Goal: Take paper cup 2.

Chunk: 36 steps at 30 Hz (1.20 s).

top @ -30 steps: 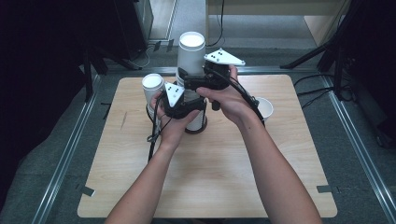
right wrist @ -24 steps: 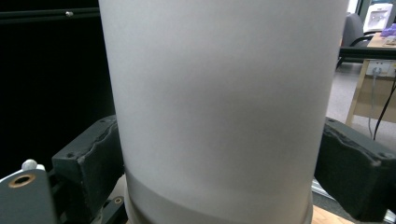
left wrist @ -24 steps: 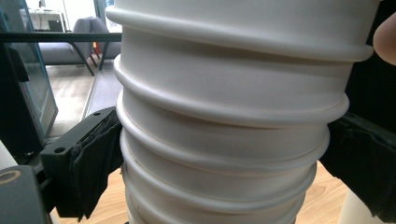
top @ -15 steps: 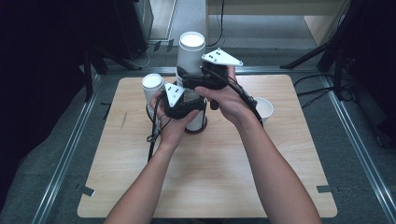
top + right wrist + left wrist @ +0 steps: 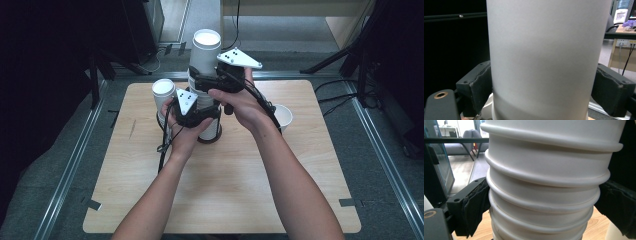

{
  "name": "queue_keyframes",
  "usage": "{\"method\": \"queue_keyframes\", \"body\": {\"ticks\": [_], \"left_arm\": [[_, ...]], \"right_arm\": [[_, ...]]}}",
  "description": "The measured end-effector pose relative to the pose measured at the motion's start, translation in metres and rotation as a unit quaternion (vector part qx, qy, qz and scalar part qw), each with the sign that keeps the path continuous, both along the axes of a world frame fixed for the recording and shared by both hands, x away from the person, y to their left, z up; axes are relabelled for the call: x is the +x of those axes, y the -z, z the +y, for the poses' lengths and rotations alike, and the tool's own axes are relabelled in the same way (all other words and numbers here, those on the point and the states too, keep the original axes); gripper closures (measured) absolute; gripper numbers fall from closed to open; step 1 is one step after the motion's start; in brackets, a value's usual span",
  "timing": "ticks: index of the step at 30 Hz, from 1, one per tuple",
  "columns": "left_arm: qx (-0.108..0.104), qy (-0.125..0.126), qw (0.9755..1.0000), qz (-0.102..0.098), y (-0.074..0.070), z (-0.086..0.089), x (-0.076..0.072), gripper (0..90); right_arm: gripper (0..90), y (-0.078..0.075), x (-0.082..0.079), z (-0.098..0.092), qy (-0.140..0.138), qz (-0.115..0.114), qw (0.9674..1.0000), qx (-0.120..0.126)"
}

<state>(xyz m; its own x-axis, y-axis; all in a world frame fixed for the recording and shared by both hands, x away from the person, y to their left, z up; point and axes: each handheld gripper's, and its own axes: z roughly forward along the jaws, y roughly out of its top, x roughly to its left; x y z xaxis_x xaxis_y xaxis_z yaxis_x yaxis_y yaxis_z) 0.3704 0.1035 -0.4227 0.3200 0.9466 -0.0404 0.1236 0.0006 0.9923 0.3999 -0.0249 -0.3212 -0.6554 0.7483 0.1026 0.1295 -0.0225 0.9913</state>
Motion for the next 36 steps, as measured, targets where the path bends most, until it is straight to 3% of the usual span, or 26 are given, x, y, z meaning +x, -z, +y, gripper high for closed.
{"method": "queue_keyframes", "body": {"ticks": [10,16,30,36], "left_arm": [[0.002,0.001,1.0000,-0.001,0.000,0.000,0.000,3.2],[0.000,0.002,1.0000,-0.001,0.001,0.000,0.000,3.1],[0.004,0.002,1.0000,-0.001,0.001,0.000,0.000,3.2],[0.004,0.002,1.0000,-0.002,0.001,0.000,0.000,3.2]], "right_arm": [[13.1,-0.009,-0.004,-0.002,0.010,-0.010,0.9997,0.018],[13.5,-0.018,-0.008,-0.003,0.019,-0.034,0.9988,0.029],[14.3,-0.037,-0.018,-0.005,0.045,-0.064,0.9961,0.040],[14.5,-0.041,-0.019,-0.009,0.053,-0.064,0.9955,0.046]]}}
